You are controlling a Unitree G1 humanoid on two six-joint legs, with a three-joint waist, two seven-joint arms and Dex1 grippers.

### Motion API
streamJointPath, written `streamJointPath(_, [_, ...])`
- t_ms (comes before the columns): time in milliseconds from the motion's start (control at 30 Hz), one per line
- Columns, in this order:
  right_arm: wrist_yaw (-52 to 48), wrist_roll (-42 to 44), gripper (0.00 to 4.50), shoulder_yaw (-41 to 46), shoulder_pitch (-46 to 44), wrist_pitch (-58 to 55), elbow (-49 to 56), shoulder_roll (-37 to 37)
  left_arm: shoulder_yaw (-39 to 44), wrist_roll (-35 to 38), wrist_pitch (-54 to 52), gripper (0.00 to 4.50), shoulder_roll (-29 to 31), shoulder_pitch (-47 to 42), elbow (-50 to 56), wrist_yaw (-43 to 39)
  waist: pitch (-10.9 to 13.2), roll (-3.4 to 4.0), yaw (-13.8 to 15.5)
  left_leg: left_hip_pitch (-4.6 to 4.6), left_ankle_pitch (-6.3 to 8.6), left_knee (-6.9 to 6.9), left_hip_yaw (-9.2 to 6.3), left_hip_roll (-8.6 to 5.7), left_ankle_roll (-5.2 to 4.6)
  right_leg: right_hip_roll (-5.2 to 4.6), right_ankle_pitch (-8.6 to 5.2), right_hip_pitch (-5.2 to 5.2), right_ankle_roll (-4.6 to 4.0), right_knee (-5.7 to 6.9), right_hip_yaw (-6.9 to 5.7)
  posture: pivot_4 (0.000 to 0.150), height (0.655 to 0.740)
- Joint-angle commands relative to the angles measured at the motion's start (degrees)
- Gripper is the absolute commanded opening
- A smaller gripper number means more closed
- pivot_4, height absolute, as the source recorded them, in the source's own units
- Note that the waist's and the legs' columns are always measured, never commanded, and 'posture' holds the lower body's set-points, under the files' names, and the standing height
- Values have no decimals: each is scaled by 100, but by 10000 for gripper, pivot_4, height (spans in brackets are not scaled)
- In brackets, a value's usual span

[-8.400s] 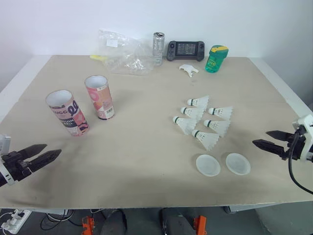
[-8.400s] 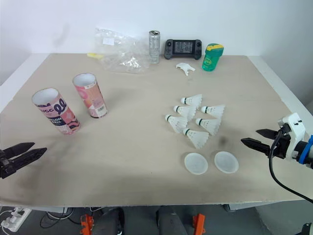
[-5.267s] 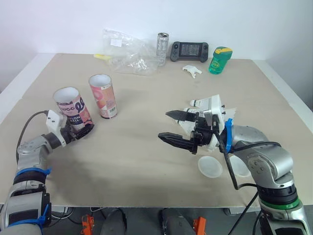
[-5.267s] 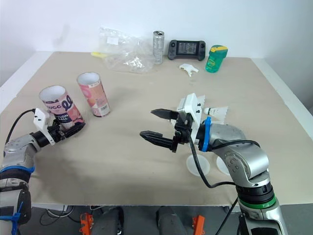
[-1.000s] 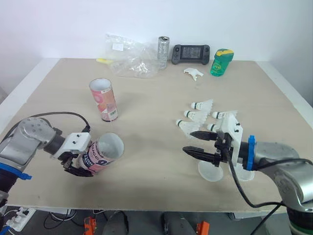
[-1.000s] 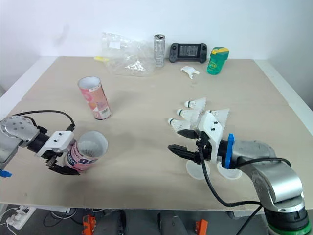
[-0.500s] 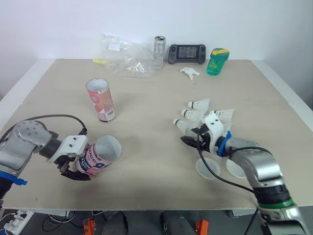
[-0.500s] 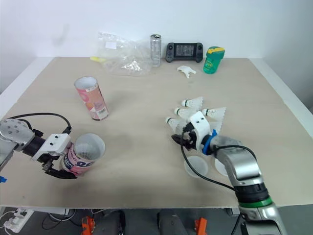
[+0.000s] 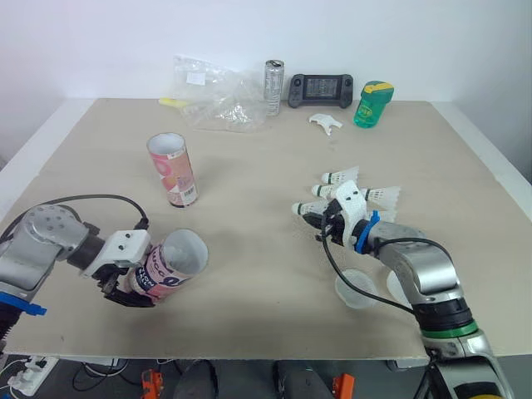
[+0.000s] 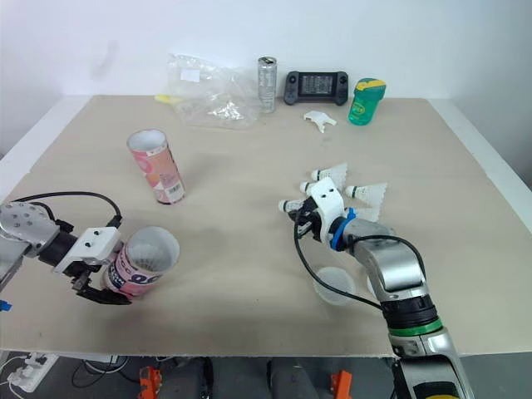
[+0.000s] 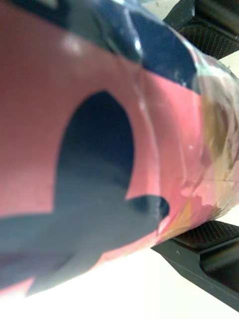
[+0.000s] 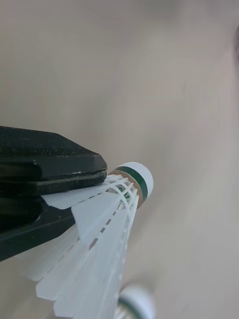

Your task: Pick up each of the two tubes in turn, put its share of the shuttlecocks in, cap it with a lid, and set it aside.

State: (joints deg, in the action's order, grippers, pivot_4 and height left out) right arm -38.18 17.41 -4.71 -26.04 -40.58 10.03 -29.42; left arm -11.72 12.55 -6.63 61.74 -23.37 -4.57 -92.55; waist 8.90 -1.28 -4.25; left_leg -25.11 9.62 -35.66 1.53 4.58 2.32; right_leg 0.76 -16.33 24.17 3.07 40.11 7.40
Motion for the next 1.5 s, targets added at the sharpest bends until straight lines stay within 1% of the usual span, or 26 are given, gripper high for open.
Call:
streamJointPath(33, [-584, 506, 455, -59, -7, -148, 1170, -297, -198, -174, -1, 37701, -75, -22, -65, 5, 0, 1, 2, 1, 0, 0, 0, 0, 0, -1, 1, -1, 1, 0, 0, 1500, 7236])
streamJointPath(167, [-1101, 899, 455, -62, -241, -231, 1774, -634, -245, -194, 6, 37701, -126, -82, -109, 5, 1, 2, 5, 6, 0, -5, -1, 0, 0, -2, 2, -7, 2, 0, -2, 1500, 7236])
streamJointPath(267, [-1853, 1265, 455, -162, -703, -71, 2116, -966, -296, -216, 43, 37701, -167, -128, -168, 5, 7, 11, 5, 4, -1, -14, 1, -3, 0, -7, -2, -8, -13, 0, 0, 1500, 7236])
streamJointPath(333, [-2154, 1258, 455, -389, -1055, 25, 2107, -1066, -339, -225, 61, 37701, -191, -178, -217, 5, 7, 11, 5, 6, -1, -22, 1, -2, 0, -8, 0, -10, -14, 0, 0, 1500, 7236])
streamJointPath(467, [-2544, 743, 455, -1175, -1867, 503, 1686, -895, -407, -234, 107, 37701, -244, -284, -308, 5, 7, 12, 14, 10, -1, -35, 0, 0, 0, -8, 5, -15, -17, 1, -4, 1500, 7236])
streamJointPath(667, [-2889, 302, 455, -1744, -2584, 1010, 929, -495, -467, -222, 110, 37701, -281, -372, -360, 5, 7, 12, 69, 3, -2, -55, 2, -1, -1, -12, 10, -14, -13, 1, -5, 1500, 7236])
streamJointPath(800, [-3205, -14, 455, -2230, -3187, 1255, 311, -53, -471, -181, 93, 37701, -242, -357, -344, 5, 9, 15, 91, 3, -2, -55, 8, 2, -1, -12, 13, -9, -18, 3, -4, 1500, 7236])
streamJointPath(900, [-3528, -52, 455, -2335, -3330, 1410, 134, 59, -479, -173, 90, 37701, -230, -360, -344, 5, 8, 14, 143, 1, -2, -54, 6, 7, -1, -7, 14, -3, -25, 7, -10, 1500, 7236])
streamJointPath(933, [-3617, -71, 6900, -2353, -3358, 1466, 90, 88, -481, -168, 90, 37701, -224, -360, -346, 5, 8, 14, 157, 0, -2, -54, 5, 9, -1, -7, 12, -3, -27, 7, -14, 1500, 7236])
streamJointPath(967, [-3690, -66, 8231, -2366, -3399, 1478, 41, 122, -483, -162, 88, 37701, -218, -360, -347, 5, 8, 13, 162, -1, -1, -54, 6, 9, -1, -8, 10, -3, -28, 6, -14, 1500, 7236])
streamJointPath(1000, [-3764, -59, 14340, -2378, -3435, 1482, 0, 149, -485, -151, 87, 37701, -209, -360, -348, 5, 8, 14, 162, -3, 0, -54, 6, 9, 0, -8, 8, -2, -29, 6, -14, 1500, 7236])
streamJointPath(1033, [-3846, -56, 16875, -2387, -3462, 1494, -33, 168, -489, -144, 82, 37701, -203, -360, -348, 5, 8, 14, 162, -3, 0, -53, 8, 9, 0, -9, 7, -2, -29, 6, -14, 1500, 7236])
streamJointPath(1067, [-3937, -43, 23956, -2394, -3490, 1504, -73, 191, -493, -141, 84, 37701, -198, -362, -352, 5, 8, 14, 162, -3, 0, -52, 7, 9, 0, -9, 7, -2, -29, 6, -14, 1500, 7236])
streamJointPath(1133, [-4082, 2, 31373, -2390, -3547, 1461, -162, 257, -505, -137, 91, 37701, -189, -368, -361, 5, 8, 14, 162, -2, 0, -52, 7, 10, 0, -7, 8, -1, -32, 7, -15, 1500, 7236])
streamJointPath(1233, [-4231, 23, 44509, -2346, -3597, 1361, -227, 286, -515, -126, 75, 37701, -183, -367, -332, 5, 8, 14, 161, -1, 0, -52, 7, 13, 0, -6, 10, 0, -34, 8, -17, 1500, 7236])
streamJointPath(1267, [-4168, 72, 44509, -2169, -3592, 1286, -247, 233, -506, -120, 55, 37701, -187, -355, -302, 5, 8, 14, 161, -1, 0, -52, 7, 13, 0, -6, 10, 0, -34, 8, -17, 1500, 7236])
streamJointPath(1367, [-3936, 428, 44509, -1314, -3267, 855, -2, -255, -463, -98, 9, 37701, -181, -286, -213, 5, 9, 12, 172, -2, 0, -52, 8, 13, 0, -8, 10, 0, -33, 8, -17, 1500, 7236])
streamJointPath(1433, [-3761, 706, 44509, -685, -2856, 586, 344, -667, -414, -85, -21, 37701, -166, -209, -151, 5, 7, 3, 225, -11, 1, -53, 3, 10, 1, -11, 4, -1, -29, 6, -20, 1500, 7236])
streamJointPath(1500, [-3390, 1028, 44509, 189, -2264, 195, 730, -1119, -359, -90, -30, 37701, -154, -123, -121, 5, 5, 0, 237, -11, 7, -53, 8, 7, 10, -19, 2, -5, -30, 0, -19, 1500, 7236])
